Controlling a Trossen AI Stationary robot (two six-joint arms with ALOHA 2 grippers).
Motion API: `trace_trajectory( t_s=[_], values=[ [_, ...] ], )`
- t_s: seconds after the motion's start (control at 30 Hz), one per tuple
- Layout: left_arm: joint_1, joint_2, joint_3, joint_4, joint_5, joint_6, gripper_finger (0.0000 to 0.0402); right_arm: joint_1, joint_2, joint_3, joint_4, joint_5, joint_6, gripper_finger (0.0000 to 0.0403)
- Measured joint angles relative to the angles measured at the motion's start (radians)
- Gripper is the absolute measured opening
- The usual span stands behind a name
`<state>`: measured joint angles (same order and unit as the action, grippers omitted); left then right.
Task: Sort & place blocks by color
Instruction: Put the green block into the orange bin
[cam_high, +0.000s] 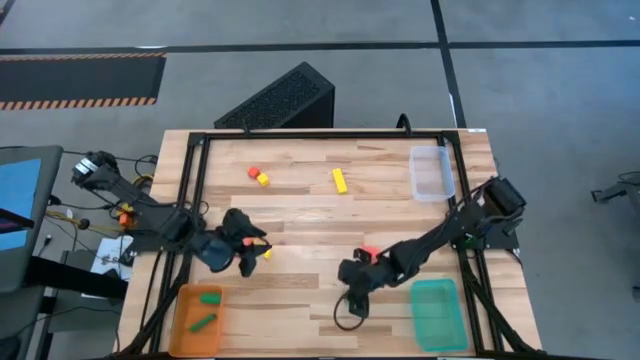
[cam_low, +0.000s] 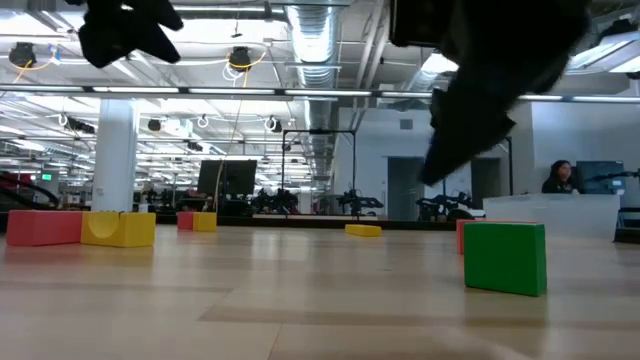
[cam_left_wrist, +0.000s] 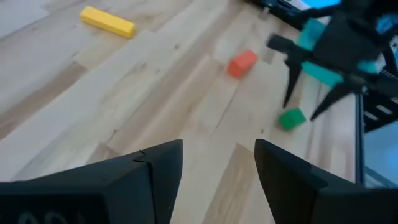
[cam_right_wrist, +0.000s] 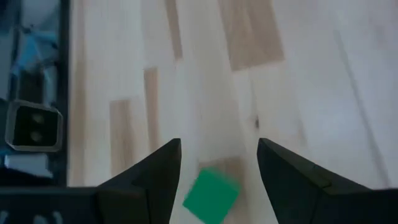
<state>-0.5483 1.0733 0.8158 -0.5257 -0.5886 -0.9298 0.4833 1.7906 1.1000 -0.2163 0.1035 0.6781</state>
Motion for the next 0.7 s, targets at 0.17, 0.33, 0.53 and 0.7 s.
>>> trace_trajectory(
  t_s=[0.17, 0.33, 0.53, 0.7],
  values=[
    [0.027, 0.000, 0.000, -0.028, 0.100, 0.115, 0.0183, 0.053, 0.033, -0.003, -0.021, -0.023, -0.109, 0.0236],
    [0.027, 0.000, 0.000, -0.093, 0.152, 0.245, 0.0183, 0.083, 0.028, -0.001, -0.028, 0.001, -0.376, 0.0236],
    [0.039, 0.000, 0.000, -0.104, 0.147, 0.270, 0.0183, 0.060, 0.031, -0.001, -0.027, 0.007, -0.668, 0.0236],
    [0.044, 0.000, 0.000, -0.104, 0.147, 0.231, 0.0183, 0.046, 0.031, -0.001, -0.042, -0.077, -0.833, 0.0236]
  ],
)
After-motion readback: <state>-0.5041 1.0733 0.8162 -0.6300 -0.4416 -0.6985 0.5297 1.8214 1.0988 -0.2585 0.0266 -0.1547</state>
